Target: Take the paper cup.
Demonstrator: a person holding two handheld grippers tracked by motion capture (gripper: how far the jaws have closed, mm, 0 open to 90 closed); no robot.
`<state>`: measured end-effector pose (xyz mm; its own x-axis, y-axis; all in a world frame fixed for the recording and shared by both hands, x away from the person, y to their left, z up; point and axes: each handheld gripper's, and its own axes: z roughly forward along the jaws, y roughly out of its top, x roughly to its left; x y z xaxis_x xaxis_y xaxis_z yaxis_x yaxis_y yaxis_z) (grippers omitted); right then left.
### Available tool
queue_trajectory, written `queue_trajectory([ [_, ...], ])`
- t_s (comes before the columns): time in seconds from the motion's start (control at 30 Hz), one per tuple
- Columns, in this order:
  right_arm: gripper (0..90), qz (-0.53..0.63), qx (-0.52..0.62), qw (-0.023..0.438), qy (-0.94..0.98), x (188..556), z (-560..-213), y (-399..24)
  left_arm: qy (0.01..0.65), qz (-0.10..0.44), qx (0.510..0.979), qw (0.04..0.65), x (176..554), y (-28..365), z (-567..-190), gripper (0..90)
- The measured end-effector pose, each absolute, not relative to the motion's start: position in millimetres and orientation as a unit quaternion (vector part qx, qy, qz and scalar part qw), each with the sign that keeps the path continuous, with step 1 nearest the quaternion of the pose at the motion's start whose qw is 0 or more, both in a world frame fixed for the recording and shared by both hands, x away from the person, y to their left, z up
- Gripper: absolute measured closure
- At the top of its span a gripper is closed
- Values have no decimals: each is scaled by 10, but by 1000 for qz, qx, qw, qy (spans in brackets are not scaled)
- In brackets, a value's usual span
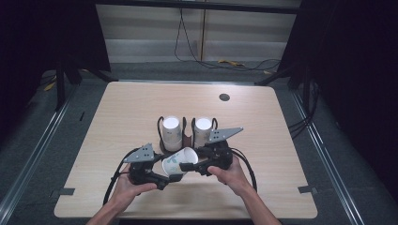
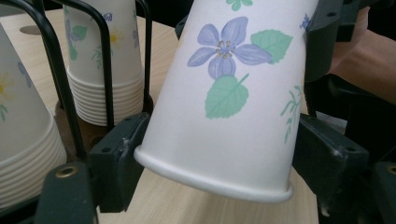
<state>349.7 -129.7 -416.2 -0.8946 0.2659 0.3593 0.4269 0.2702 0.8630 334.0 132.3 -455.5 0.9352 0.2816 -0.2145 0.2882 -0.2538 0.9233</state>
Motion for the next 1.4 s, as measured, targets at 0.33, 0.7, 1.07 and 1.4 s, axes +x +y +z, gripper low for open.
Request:
queue_trajectory([
  [0.33,295,-561,-217,64,-796,3488,-4156,-1297,173,-7,793,584,3337,1341,-4539,276],
  [0.7,204,-564,-229,59,-791,3494,-4150,-1338,178,-5,811,557,3338,1376,-4525,272],
  [1.07,178,-538,-233,48,-808,3486,-4172,-1381,184,9,825,534,3373,1413,-4492,273],
  [1.4,187,-507,-228,46,-830,3445,-4233,-1407,171,26,857,486,3340,1338,-4504,271],
])
